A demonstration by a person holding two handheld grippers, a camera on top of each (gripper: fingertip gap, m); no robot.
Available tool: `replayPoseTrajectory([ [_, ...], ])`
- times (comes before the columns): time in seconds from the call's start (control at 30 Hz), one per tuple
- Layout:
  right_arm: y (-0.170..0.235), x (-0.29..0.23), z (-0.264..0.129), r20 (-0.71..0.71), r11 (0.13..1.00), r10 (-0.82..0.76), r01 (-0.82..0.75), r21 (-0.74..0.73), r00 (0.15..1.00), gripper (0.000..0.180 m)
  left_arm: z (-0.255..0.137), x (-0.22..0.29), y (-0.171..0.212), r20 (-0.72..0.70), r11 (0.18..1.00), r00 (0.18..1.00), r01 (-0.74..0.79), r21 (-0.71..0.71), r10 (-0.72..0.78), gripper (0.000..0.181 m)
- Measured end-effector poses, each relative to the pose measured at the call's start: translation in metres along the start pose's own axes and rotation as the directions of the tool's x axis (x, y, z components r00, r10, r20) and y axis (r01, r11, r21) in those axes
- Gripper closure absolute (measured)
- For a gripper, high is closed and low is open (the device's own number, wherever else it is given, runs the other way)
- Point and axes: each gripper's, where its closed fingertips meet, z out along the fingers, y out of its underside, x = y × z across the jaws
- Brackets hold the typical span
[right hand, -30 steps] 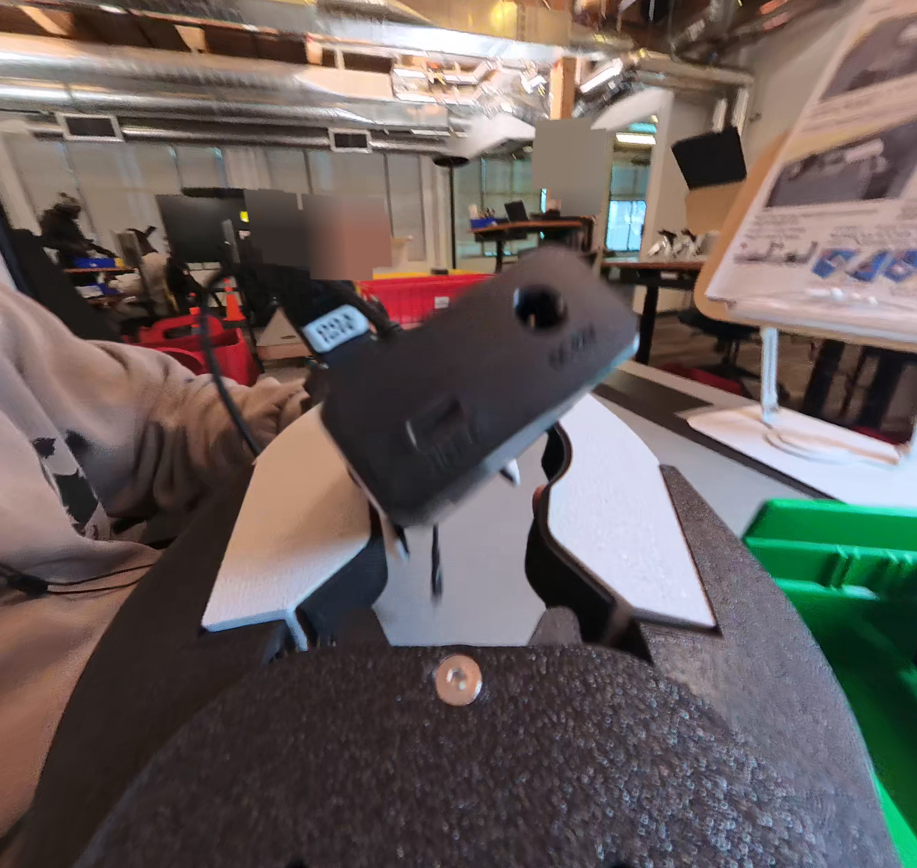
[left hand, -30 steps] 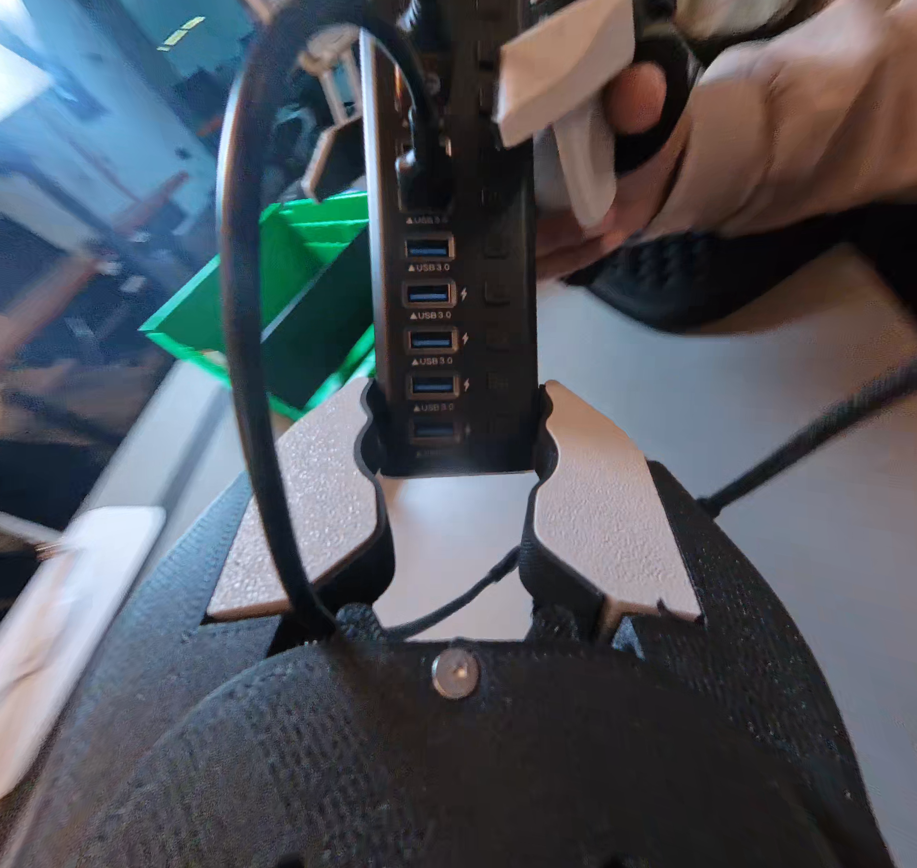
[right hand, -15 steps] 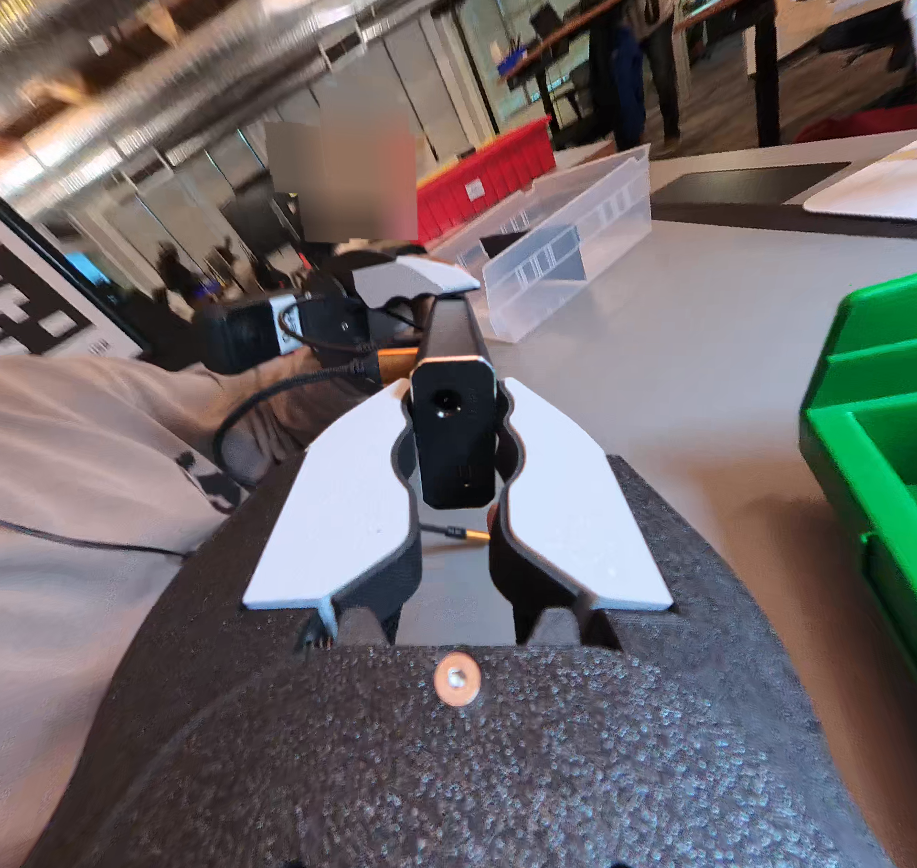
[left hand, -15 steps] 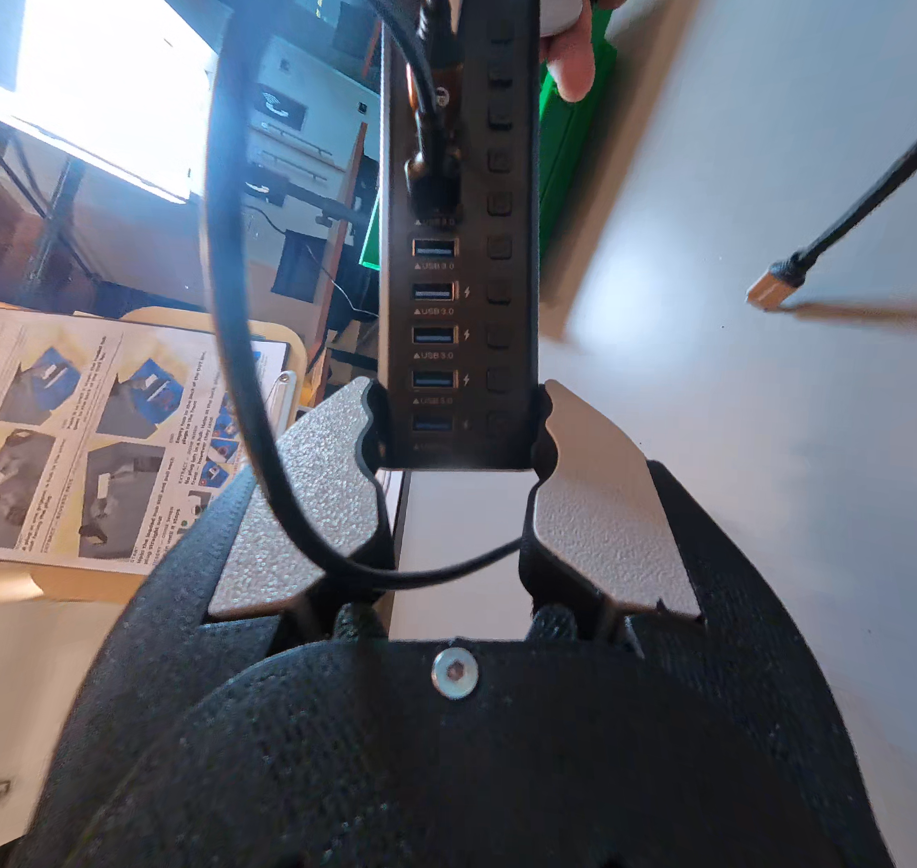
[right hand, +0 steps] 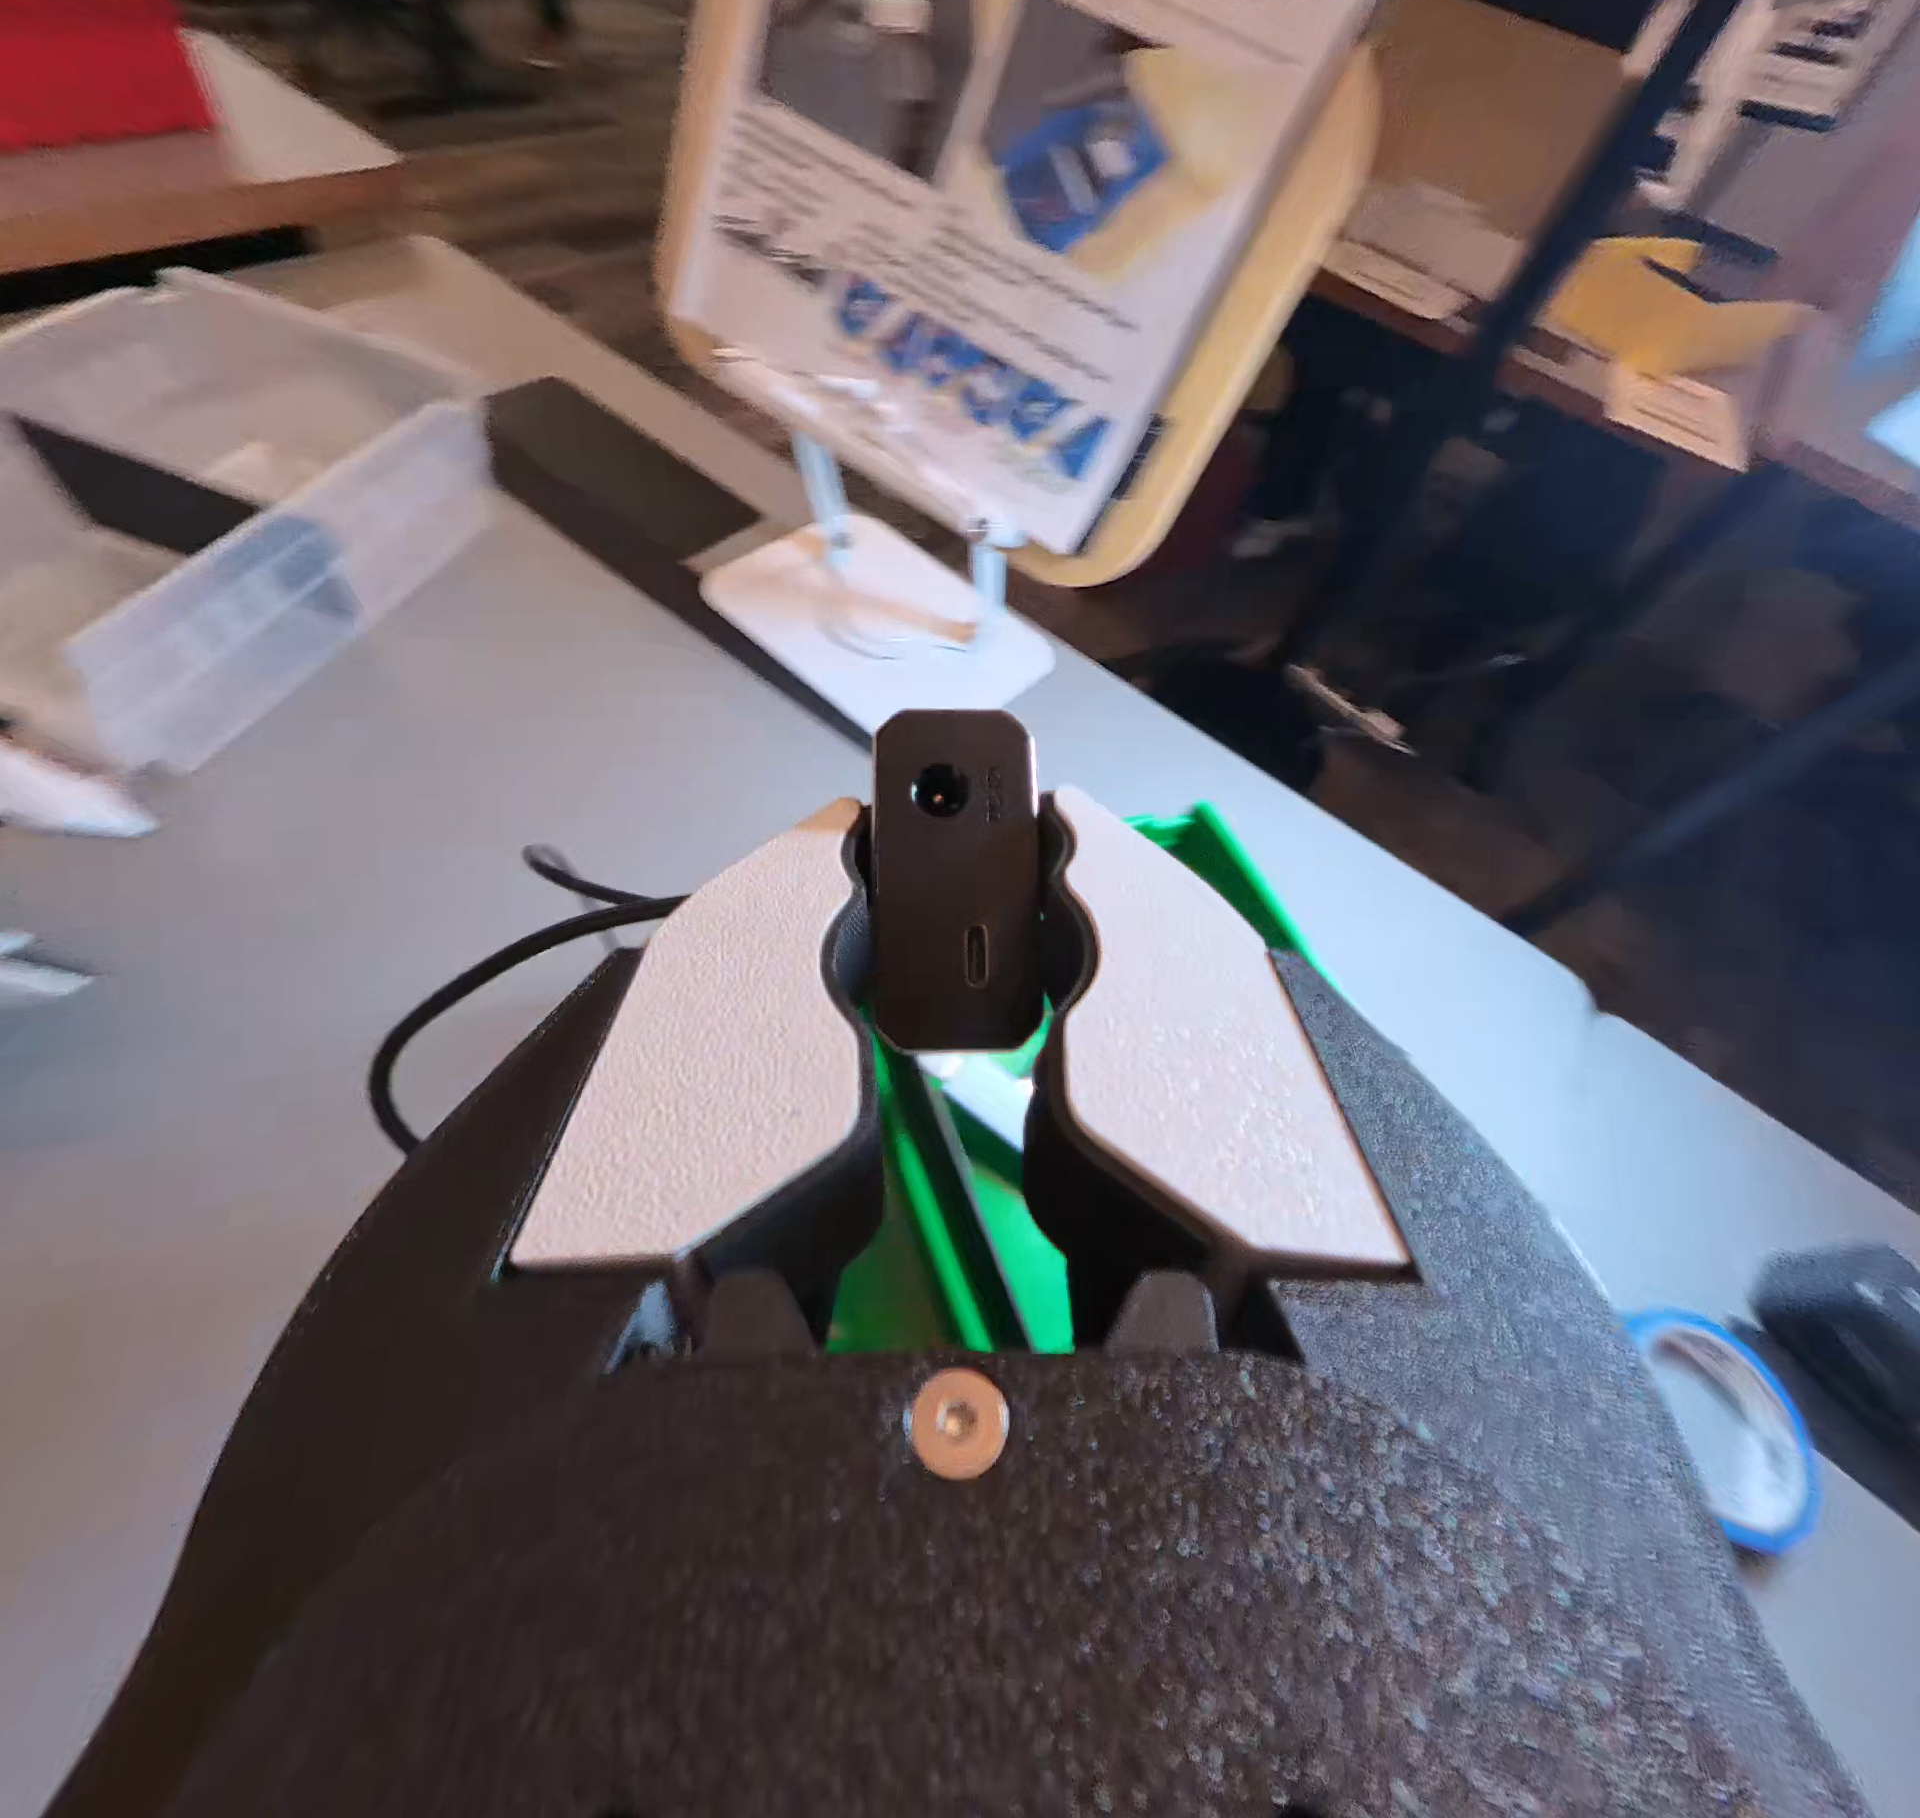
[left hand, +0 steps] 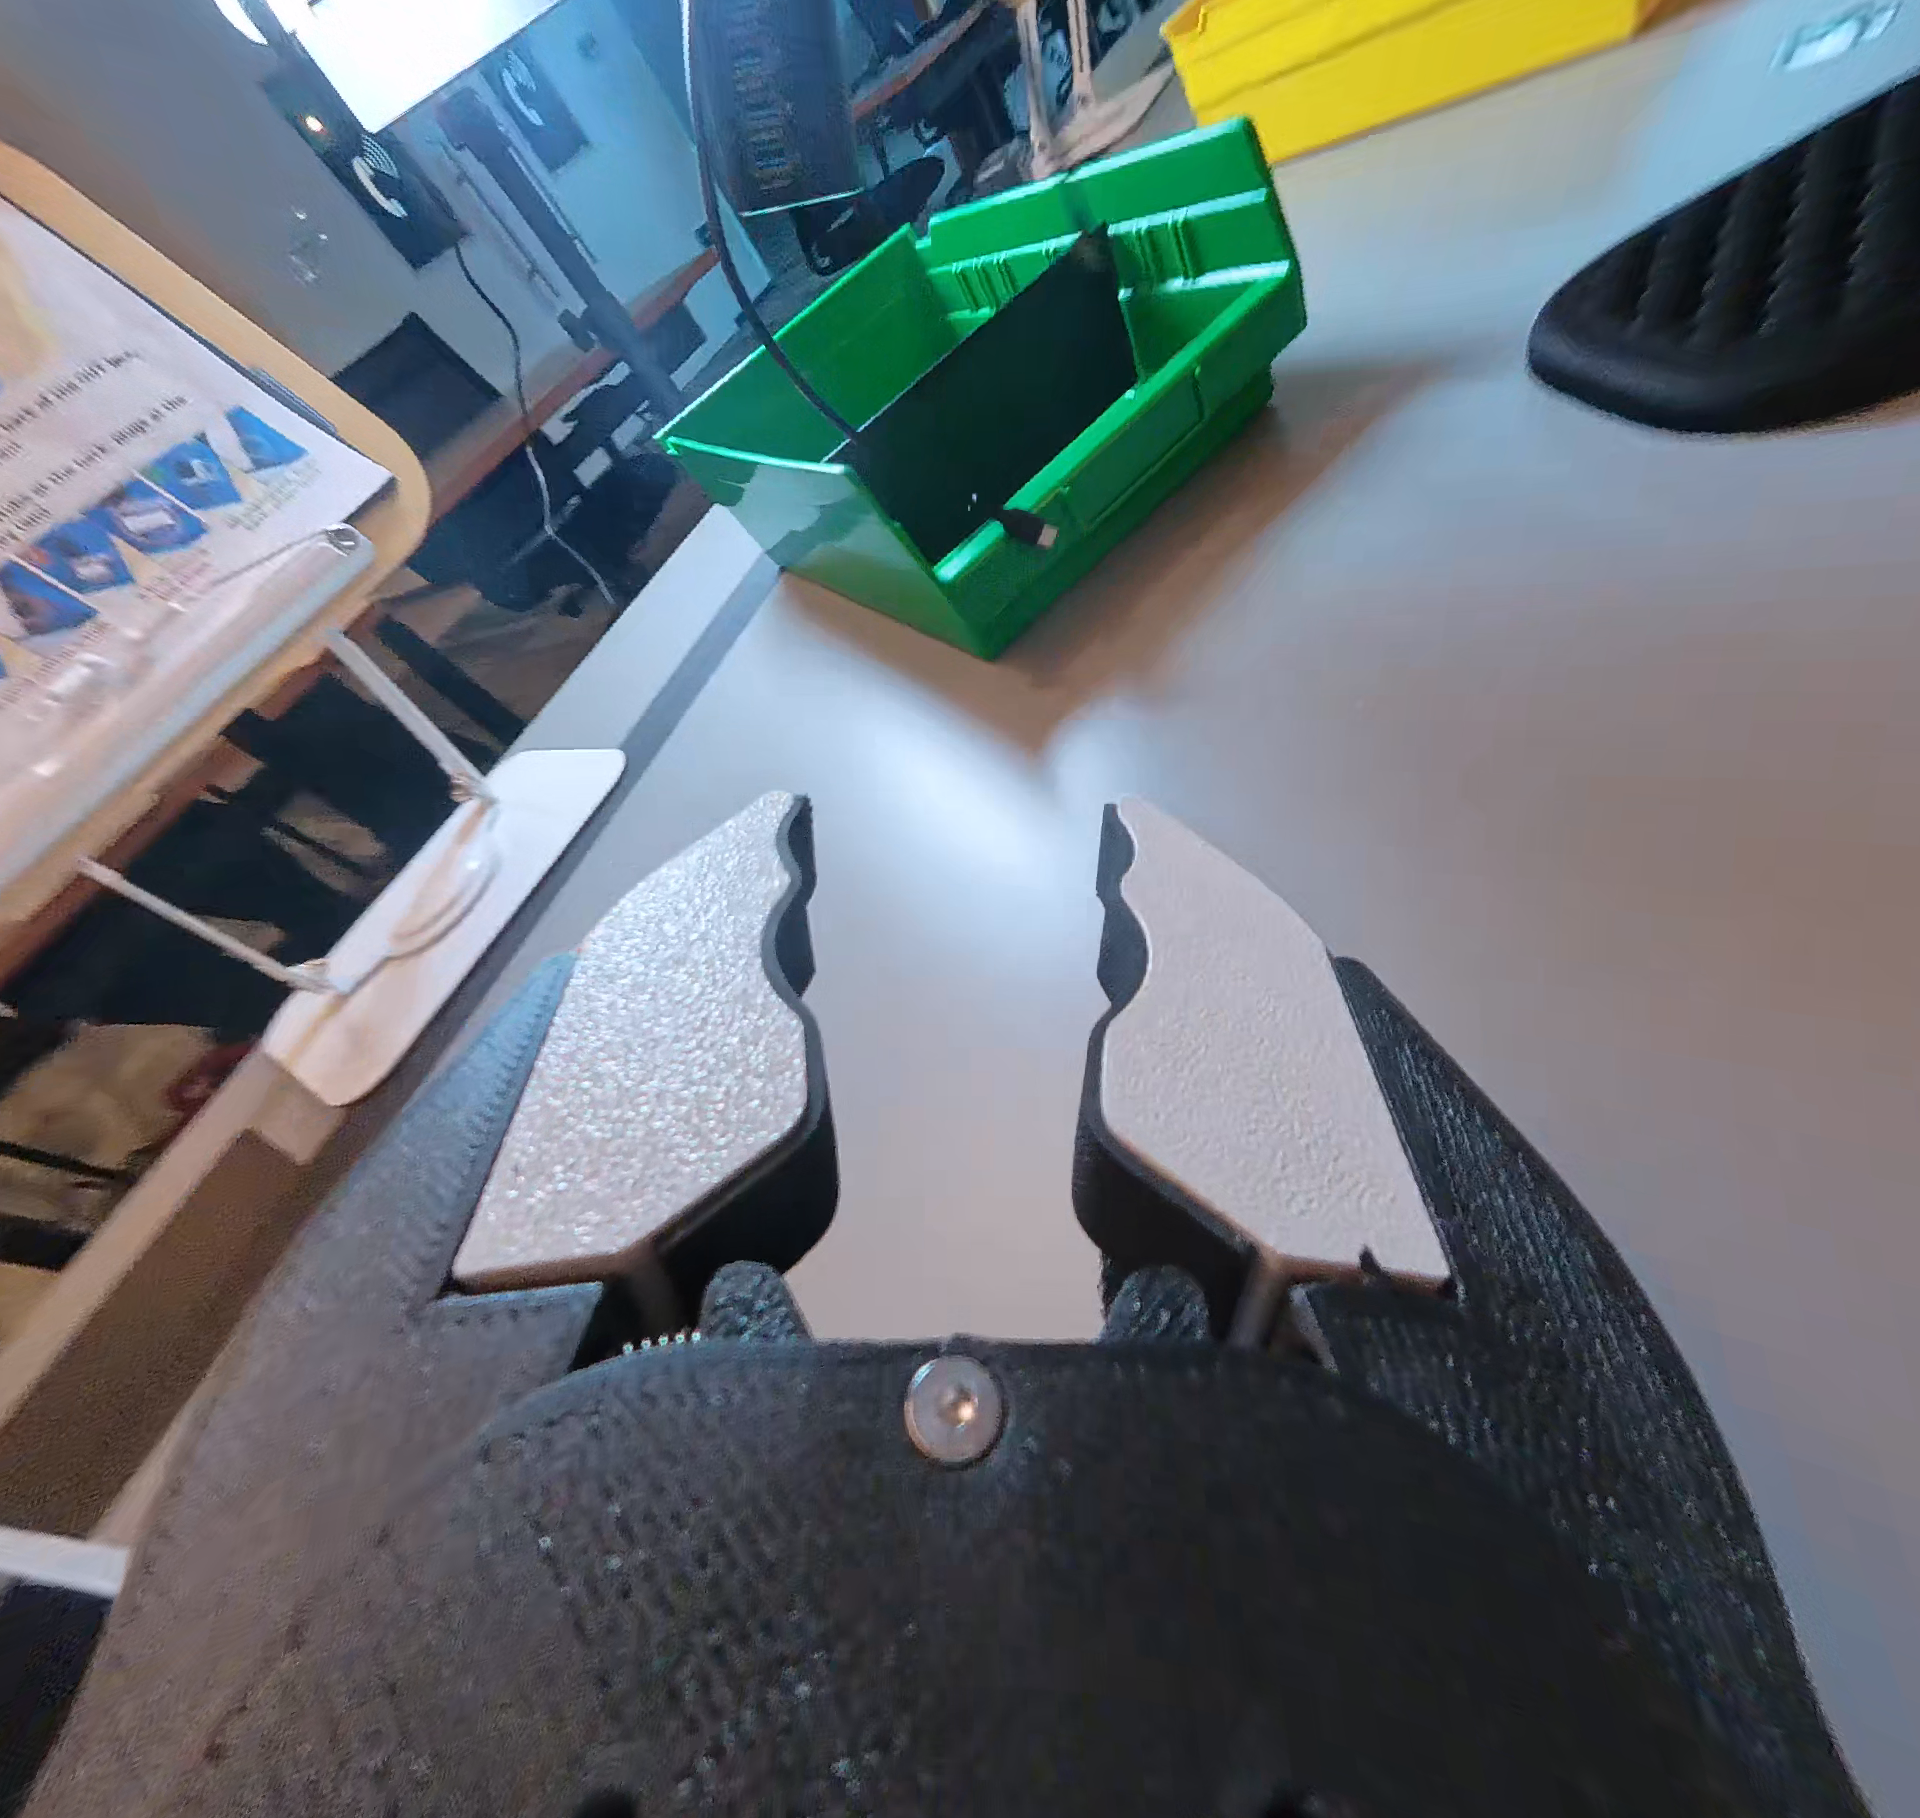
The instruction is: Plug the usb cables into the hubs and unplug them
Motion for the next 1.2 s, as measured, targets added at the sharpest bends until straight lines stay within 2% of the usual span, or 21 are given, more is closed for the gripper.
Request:
replayPoseTrajectory([
  [0.1,-0.010,0.053,0.009,-0.122,0.994,0.106,-0.102,0.035,0.987,0.152,-0.002,0.001,-0.007,-0.047,0.991,0.991,0.125,0.049,-0.123,0.128],
  [0.23,-0.020,0.106,0.016,-0.177,0.927,0.339,-0.295,0.233,0.924,0.151,-0.001,0.000,0.002,-0.071,0.979,0.978,0.198,0.040,-0.195,0.128],
  [0.3,-0.008,0.127,0.022,-0.223,0.896,0.405,-0.336,0.289,0.887,0.152,0.001,0.002,0.006,-0.085,0.975,0.973,0.218,0.029,-0.215,0.128],
  [0.4,0.029,0.142,0.038,-0.279,0.886,0.448,-0.380,0.266,0.850,0.152,0.002,0.005,0.007,-0.096,0.976,0.972,0.216,0.023,-0.213,0.127],
  [0.5,0.067,0.146,0.045,-0.304,0.873,0.485,-0.432,0.226,0.820,0.152,0.001,0.009,0.006,-0.111,0.977,0.972,0.212,0.025,-0.208,0.127],
  [0.57,0.083,0.143,0.041,-0.269,0.850,0.524,-0.474,0.231,0.808,0.152,0.001,0.010,0.005,-0.120,0.977,0.971,0.214,0.026,-0.209,0.128],
  [0.67,0.095,0.132,0.022,-0.156,0.791,0.601,-0.556,0.255,0.784,0.152,0.001,0.012,0.005,-0.130,0.976,0.968,0.217,0.025,-0.212,0.128],
  [0.8,0.098,0.126,-0.012,-0.084,0.748,0.641,-0.597,0.288,0.763,0.151,0.004,0.018,0.007,-0.154,0.975,0.964,0.222,0.014,-0.217,0.128],
  [0.9,0.104,0.125,-0.026,-0.131,0.768,0.625,-0.577,0.279,0.769,0.151,0.007,0.024,0.009,-0.168,0.977,0.963,0.215,-0.001,-0.212,0.128],
  [1.03,0.125,0.129,-0.007,-0.269,0.814,0.580,-0.543,0.205,0.769,0.151,0.011,0.031,0.012,-0.185,0.977,0.960,0.212,-0.021,-0.212,0.128],
  [1.13,0.135,0.126,0.027,-0.235,0.774,0.632,-0.610,0.167,0.738,0.151,0.012,0.032,0.015,-0.181,0.977,0.960,0.211,-0.036,-0.214,0.128],
  [1.2,0.138,0.116,0.055,-0.152,0.720,0.693,-0.685,0.113,0.704,0.151,0.011,0.030,0.018,-0.175,0.976,0.961,0.212,-0.044,-0.216,0.129],
])
